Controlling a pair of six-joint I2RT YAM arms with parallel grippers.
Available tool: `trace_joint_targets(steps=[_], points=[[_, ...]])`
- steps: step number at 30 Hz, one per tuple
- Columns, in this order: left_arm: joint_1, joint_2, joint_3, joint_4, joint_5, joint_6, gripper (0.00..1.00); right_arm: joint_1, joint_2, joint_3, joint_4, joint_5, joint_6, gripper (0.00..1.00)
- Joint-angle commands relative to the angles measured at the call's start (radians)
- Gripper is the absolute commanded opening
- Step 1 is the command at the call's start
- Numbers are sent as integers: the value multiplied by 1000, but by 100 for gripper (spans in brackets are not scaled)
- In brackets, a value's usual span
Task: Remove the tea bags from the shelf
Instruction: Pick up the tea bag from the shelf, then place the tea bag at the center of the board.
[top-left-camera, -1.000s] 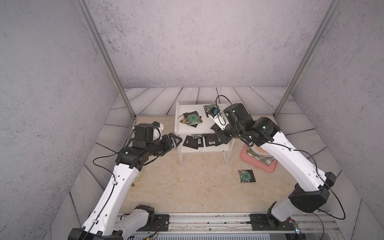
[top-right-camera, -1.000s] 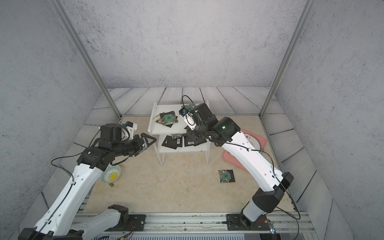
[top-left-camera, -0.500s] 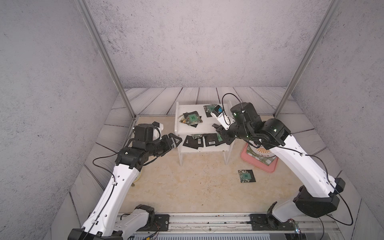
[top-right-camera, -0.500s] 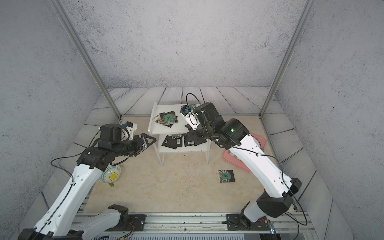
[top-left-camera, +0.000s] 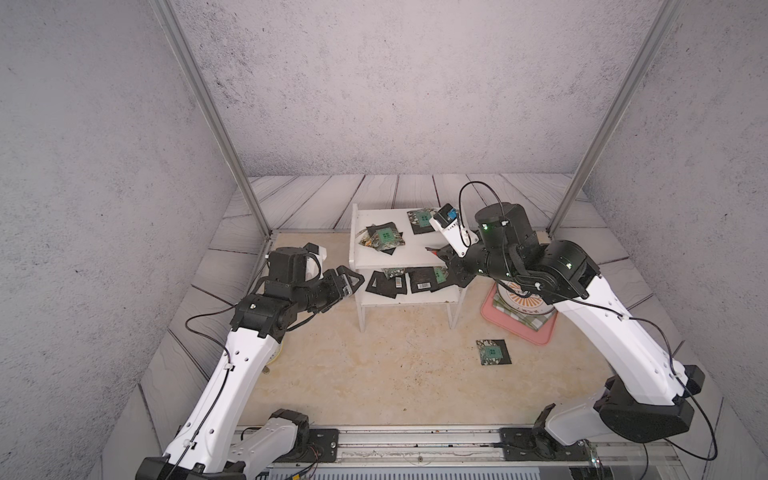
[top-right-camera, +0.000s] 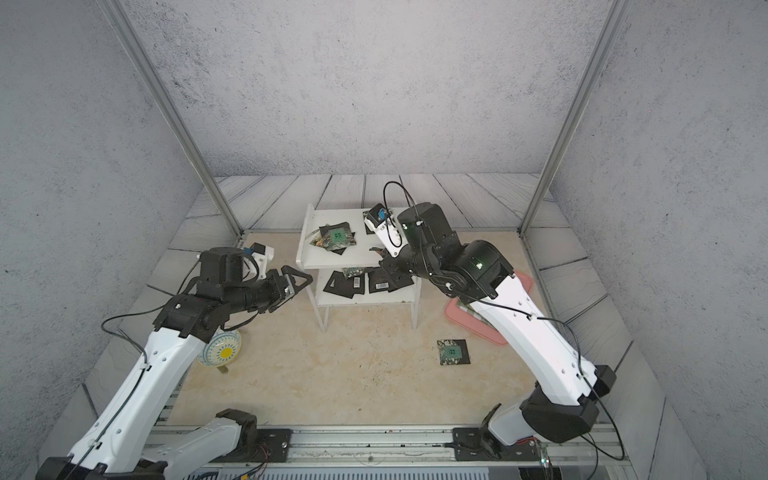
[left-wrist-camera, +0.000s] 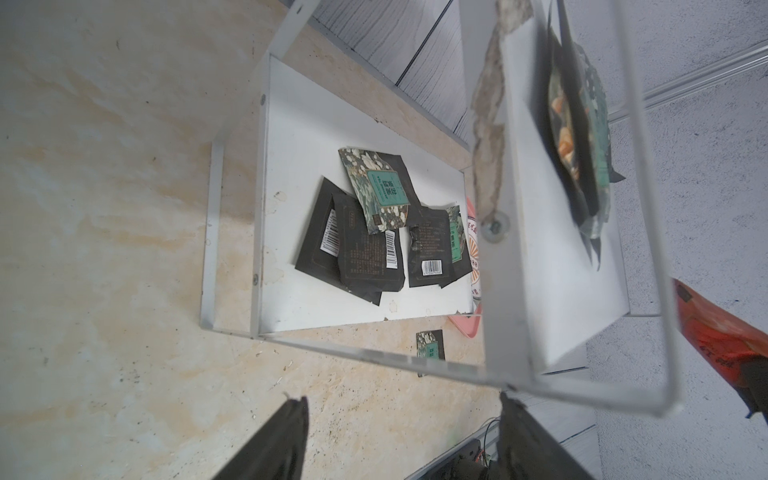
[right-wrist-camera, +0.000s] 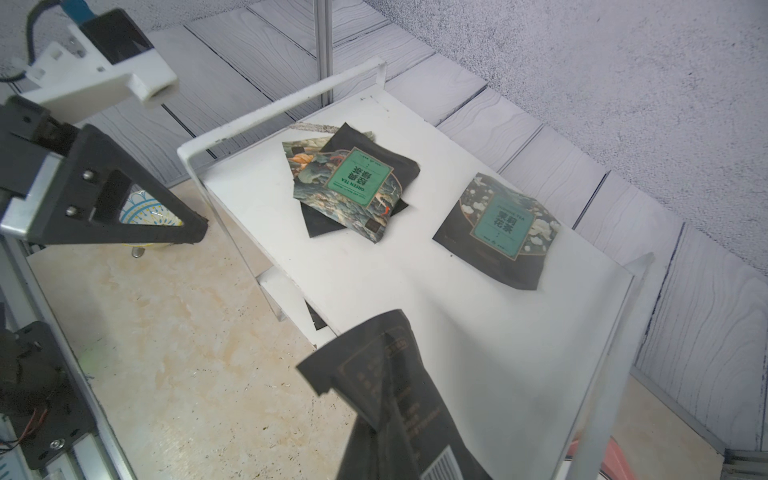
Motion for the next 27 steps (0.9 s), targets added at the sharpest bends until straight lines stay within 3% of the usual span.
trace_joint_targets(steps=[1,11,27], points=[[-7,-12,-6,17,13,5,75,4,-93,-19,14,-63,52,5],[-8,-8,-13,7,17,17,75,4,-327,-303,32,-105,148,6],[-8,-41,-67,-8,-6,43,75,4,-526,-862,153,55,286,6]])
